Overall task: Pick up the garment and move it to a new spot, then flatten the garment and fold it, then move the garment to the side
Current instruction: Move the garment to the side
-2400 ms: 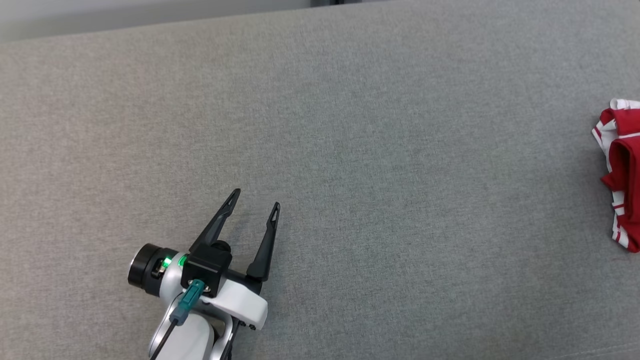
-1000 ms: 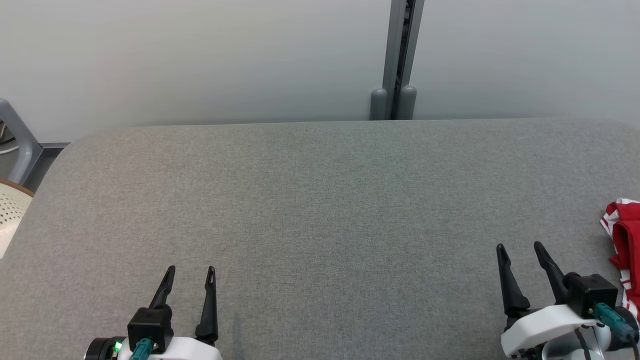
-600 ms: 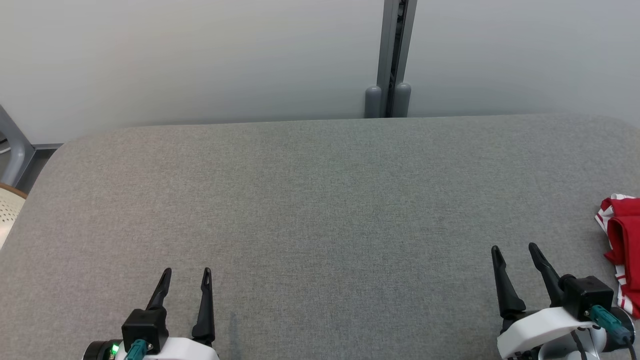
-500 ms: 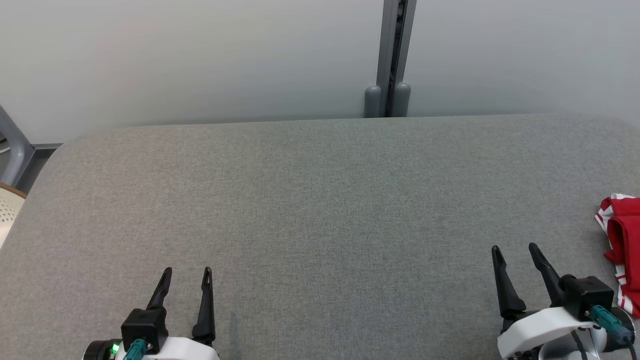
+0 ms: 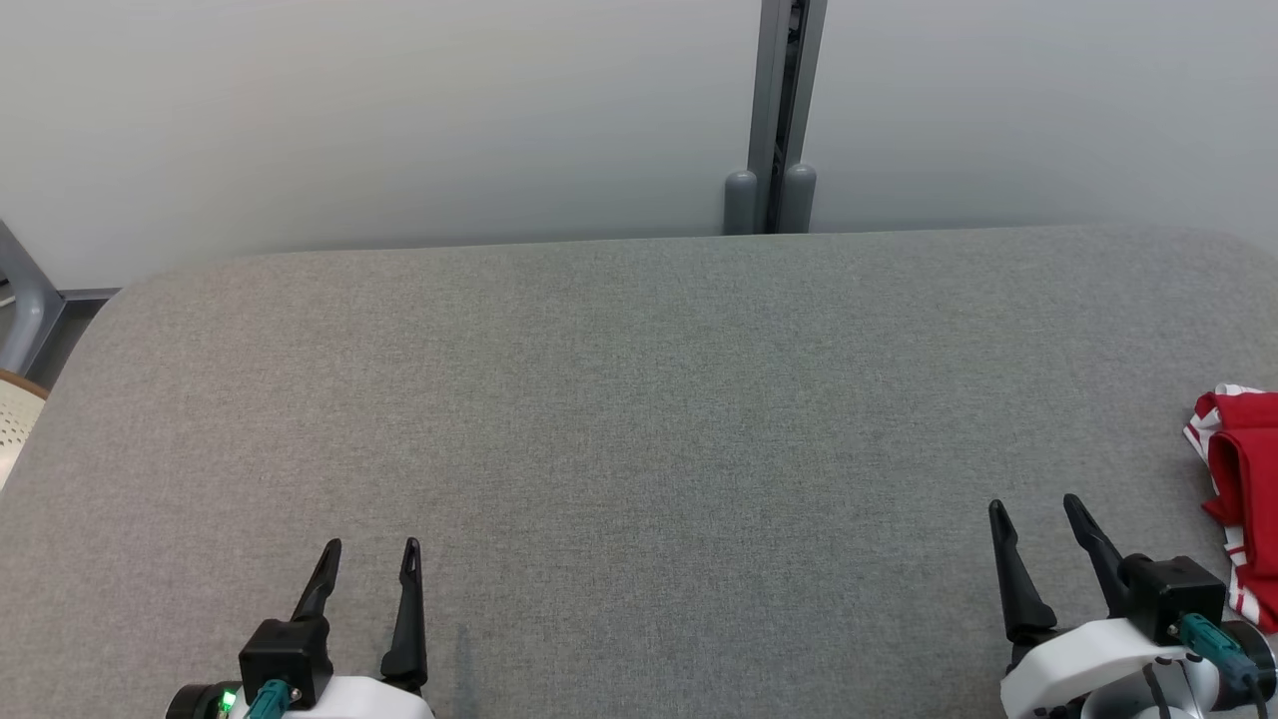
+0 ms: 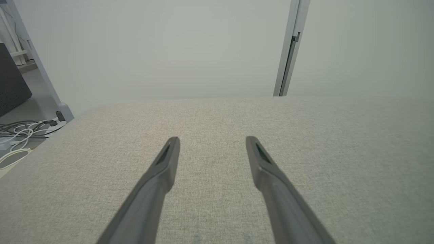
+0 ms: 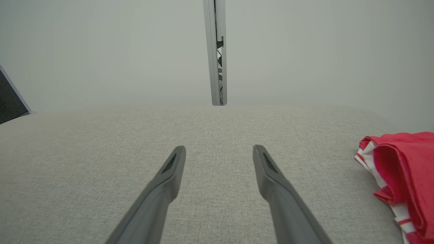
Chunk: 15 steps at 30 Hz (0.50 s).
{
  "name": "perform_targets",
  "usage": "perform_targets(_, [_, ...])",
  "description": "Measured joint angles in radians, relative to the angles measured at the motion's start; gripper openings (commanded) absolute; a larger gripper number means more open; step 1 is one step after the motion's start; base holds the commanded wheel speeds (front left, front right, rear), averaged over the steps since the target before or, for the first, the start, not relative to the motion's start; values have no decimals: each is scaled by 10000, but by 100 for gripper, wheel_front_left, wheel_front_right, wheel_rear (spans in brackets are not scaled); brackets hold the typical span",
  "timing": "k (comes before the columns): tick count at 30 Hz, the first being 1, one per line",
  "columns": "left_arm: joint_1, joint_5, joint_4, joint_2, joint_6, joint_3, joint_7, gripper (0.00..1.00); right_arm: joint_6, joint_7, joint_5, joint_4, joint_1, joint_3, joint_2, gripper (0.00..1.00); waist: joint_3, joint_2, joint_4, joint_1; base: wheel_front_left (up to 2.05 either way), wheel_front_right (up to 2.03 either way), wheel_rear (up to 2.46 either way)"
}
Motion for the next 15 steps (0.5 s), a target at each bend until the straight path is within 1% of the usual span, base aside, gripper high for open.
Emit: perform_targets(15, [17, 136, 244, 0, -40, 82, 0, 100, 0, -2, -151, -10, -8, -155, 0, 100, -2, 0, -22, 0, 0, 0, 0])
